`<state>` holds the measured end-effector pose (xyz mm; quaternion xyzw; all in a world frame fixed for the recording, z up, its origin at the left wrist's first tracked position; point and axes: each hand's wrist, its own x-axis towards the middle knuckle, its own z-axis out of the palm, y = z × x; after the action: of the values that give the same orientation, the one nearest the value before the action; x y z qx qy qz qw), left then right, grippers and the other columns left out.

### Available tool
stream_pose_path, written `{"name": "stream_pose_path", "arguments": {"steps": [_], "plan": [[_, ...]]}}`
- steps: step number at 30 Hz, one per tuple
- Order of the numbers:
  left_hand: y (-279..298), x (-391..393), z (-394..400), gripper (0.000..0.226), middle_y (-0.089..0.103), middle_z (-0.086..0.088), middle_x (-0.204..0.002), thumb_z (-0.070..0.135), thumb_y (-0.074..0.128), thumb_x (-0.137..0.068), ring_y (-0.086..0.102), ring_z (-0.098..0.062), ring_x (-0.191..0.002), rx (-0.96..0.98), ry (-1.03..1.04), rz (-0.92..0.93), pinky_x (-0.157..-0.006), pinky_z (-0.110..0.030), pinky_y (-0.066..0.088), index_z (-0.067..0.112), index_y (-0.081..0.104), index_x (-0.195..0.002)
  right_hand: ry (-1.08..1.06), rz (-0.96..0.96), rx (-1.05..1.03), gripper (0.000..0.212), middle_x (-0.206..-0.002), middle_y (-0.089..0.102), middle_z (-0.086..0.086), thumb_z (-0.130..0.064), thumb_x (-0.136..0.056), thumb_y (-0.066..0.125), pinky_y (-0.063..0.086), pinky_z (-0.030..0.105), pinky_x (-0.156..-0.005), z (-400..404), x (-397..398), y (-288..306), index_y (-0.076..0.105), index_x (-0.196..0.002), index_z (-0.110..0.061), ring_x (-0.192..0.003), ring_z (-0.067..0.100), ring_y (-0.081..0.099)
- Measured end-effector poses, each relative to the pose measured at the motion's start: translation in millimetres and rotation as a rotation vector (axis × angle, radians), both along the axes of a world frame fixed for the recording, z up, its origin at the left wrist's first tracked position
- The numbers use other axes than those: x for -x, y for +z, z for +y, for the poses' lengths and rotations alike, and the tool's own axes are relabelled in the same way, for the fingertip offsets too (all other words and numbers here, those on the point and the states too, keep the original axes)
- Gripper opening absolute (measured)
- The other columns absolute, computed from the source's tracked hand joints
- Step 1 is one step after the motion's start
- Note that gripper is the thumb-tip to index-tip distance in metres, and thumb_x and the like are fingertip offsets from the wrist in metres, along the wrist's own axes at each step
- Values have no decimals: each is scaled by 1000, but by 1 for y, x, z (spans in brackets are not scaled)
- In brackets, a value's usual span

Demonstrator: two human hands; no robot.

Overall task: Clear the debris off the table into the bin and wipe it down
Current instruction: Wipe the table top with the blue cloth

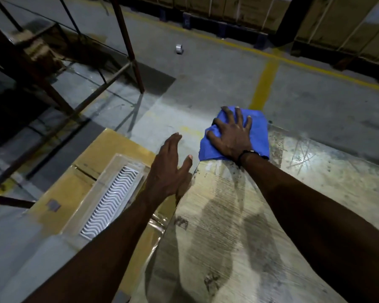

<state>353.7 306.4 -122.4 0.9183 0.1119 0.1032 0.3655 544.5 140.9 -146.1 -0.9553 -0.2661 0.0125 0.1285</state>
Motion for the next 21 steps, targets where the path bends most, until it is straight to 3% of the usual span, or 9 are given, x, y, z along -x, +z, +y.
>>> {"name": "stream_pose_path", "arguments": {"steps": [8, 11, 15, 21], "plan": [[16, 62, 27, 70, 41, -8, -163, 51, 43, -101, 39, -22, -150, -39, 2, 63, -119, -34, 34, 10, 39, -157, 118, -25, -28, 62, -168, 36, 1, -71, -93, 35, 6, 70, -123, -4, 119, 3, 69, -127, -31, -162, 37, 12], [23, 98, 30, 62, 47, -8, -156, 48, 44, -102, 46, -26, -143, -41, 29, 102, -115, -40, 39, 12, 44, -153, 142, -12, -15, 58, -167, 36, 0, -70, -95, 38, 6, 69, -123, -5, 162, 7, 69, -126, -32, -162, 36, 11], [20, 148, 36, 58, 60, -12, -143, 46, 39, -104, 54, -30, -133, -57, 31, 136, -112, -38, 39, 8, 53, -146, 197, -7, -31, 54, -165, 39, 0, -68, -97, 40, 6, 69, -124, -5, 221, 10, 70, -123, -32, -162, 36, 12], [16, 217, 35, 45, 68, -7, -130, 38, 39, -107, 61, -29, -124, -42, 97, 120, -106, -41, 45, 15, 61, -138, 294, -59, -62, 52, -155, 52, 6, -66, -98, 44, 8, 69, -124, -4, 321, 6, 74, -119, -30, -159, 41, 23]]}}
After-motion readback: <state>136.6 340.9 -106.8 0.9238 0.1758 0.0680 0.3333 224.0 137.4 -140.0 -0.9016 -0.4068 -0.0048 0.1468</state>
